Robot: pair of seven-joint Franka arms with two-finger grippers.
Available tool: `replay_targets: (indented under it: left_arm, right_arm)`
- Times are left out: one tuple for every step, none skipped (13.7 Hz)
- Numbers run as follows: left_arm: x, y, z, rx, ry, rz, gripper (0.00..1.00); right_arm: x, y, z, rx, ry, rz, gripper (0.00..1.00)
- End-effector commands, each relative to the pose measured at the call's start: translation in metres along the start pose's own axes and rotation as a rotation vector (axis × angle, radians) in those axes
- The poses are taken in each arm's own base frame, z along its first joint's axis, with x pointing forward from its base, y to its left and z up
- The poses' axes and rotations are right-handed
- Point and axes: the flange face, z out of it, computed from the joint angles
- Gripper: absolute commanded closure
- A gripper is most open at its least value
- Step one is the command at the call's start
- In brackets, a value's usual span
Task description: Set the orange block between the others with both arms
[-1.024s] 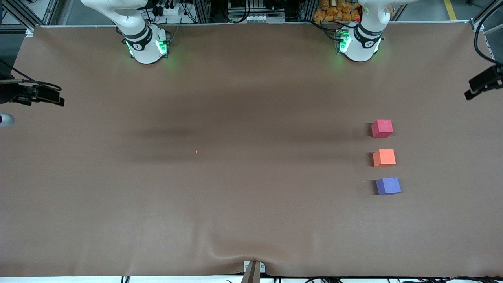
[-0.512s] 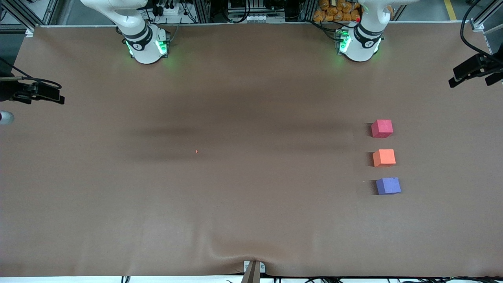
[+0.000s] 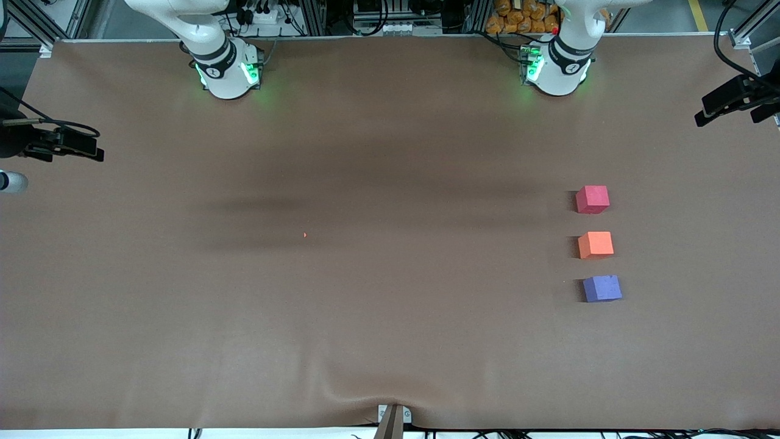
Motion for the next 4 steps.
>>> replay_targets:
  left_arm:
    - [0.0009,0.0123,0.0042,0.056,0.007,0.022,0.0]
    - [0.0025,0.0132,0.0071,0.056,0.001,0.024,0.0]
    - [0.0025,0.014,0.0079,0.057,0.0,0.025,0.0]
    - [0.0027,0.014,0.0084,0.057,0.0,0.025,0.0]
  right_arm:
    - [-0.0044,-0.0022,-0.0063,0.005,0.005,-0.015,0.0]
    - [-0.0039,-0.0044,-0.0054,0.003,0.002,-0.019,0.0]
    - [-0.0039,-0.0044,-0.0054,0.003,0.002,-0.019,0.0]
    - [-0.004,-0.0036,-0.0054,0.003,0.002,-0.019,0.0]
